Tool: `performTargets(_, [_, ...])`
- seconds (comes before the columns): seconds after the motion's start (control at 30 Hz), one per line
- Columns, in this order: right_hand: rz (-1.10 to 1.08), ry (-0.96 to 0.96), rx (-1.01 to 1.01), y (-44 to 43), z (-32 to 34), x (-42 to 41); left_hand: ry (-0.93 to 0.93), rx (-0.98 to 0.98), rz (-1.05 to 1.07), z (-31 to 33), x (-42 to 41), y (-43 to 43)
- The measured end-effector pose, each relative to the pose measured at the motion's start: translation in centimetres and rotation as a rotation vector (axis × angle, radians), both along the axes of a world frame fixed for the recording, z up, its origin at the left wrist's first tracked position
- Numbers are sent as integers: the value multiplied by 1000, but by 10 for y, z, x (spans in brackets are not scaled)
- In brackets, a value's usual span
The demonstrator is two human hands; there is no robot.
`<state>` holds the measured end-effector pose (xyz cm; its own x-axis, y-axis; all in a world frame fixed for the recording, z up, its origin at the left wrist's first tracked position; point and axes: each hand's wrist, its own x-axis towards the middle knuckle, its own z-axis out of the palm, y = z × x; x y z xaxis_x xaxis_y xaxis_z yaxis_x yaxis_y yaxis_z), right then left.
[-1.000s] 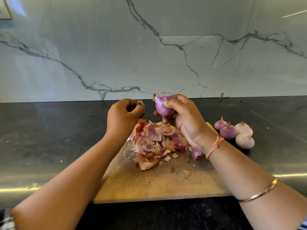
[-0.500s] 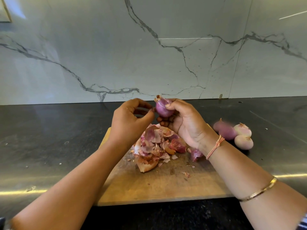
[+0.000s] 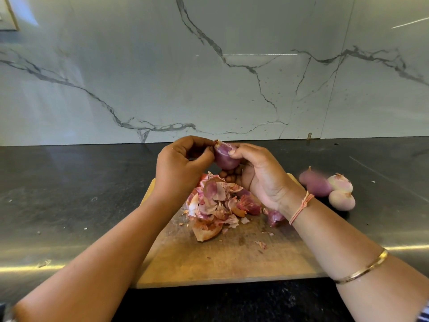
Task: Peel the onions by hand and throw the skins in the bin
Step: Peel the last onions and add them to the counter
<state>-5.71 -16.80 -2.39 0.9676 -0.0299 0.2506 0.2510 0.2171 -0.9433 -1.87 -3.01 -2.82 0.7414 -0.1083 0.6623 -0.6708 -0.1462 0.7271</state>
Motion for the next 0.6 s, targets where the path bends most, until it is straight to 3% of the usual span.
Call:
performTargets(0.33, [76,27,75,-4,2,0,95,2,123,-1,10,5])
performTargets(0.47, [32,13,86,-5,2,1,166,4,54,0,4,3])
performTargets(0.6, [-5,-17,79,-7,-1,5,111,20,-19,1,-5,-1])
